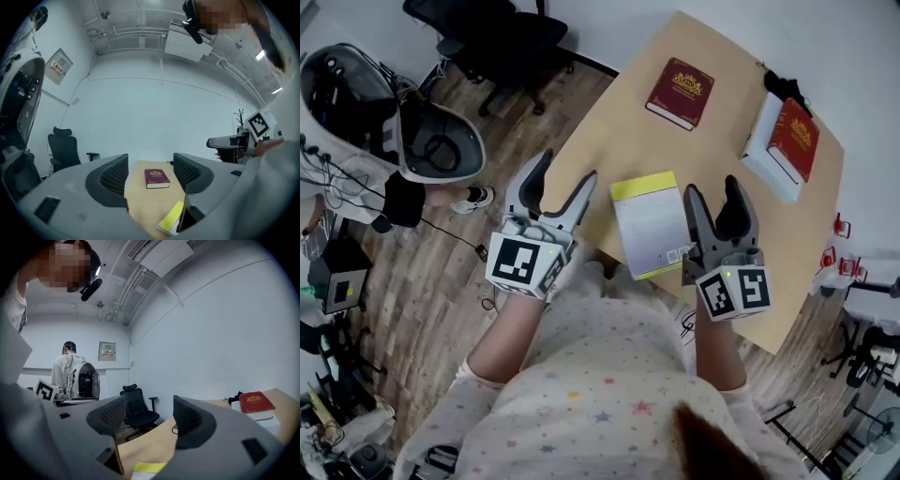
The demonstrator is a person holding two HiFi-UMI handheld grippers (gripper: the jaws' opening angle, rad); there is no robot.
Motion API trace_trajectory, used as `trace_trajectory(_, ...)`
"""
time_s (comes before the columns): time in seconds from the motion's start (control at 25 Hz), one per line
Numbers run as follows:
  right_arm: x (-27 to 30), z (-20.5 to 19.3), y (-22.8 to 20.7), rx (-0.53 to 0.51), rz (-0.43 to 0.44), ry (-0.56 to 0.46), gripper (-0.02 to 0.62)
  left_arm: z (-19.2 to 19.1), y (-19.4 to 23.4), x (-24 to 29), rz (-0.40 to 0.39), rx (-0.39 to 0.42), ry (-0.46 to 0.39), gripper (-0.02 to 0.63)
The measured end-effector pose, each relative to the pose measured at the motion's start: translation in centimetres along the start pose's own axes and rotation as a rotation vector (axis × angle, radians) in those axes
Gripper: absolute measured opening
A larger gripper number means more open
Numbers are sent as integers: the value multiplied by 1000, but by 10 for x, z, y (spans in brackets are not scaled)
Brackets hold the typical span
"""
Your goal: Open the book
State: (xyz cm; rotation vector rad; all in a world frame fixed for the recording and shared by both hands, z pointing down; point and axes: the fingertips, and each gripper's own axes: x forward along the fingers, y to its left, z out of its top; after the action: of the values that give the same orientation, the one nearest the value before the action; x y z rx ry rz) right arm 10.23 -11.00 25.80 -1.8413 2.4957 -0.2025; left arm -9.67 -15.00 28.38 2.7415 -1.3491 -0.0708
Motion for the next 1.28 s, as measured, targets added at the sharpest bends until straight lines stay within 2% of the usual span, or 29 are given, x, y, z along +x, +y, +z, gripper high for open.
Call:
trace_trajectory(0.28, 3, -7, 6, 6, 58, 31, 304, -2, -3, -8, 52, -5, 3, 276)
trace_trajectory(0.56, 0, -22, 4, 22, 75, 52, 288, -17, -5, -13, 108, -13, 14, 275)
trace_trajectory(0.92, 8, -49, 10, 47, 104, 112, 276, -40, -3, -17, 140, -24, 39, 275)
trace_trajectory(1.12, 17, -69, 19, 54, 126, 168, 233, -59, 4, -20, 162, -24, 68, 275)
trace_trajectory(1.28, 24, -96, 27, 45, 134, 235, 232, -74, 14, -25, 182, -33, 92, 273)
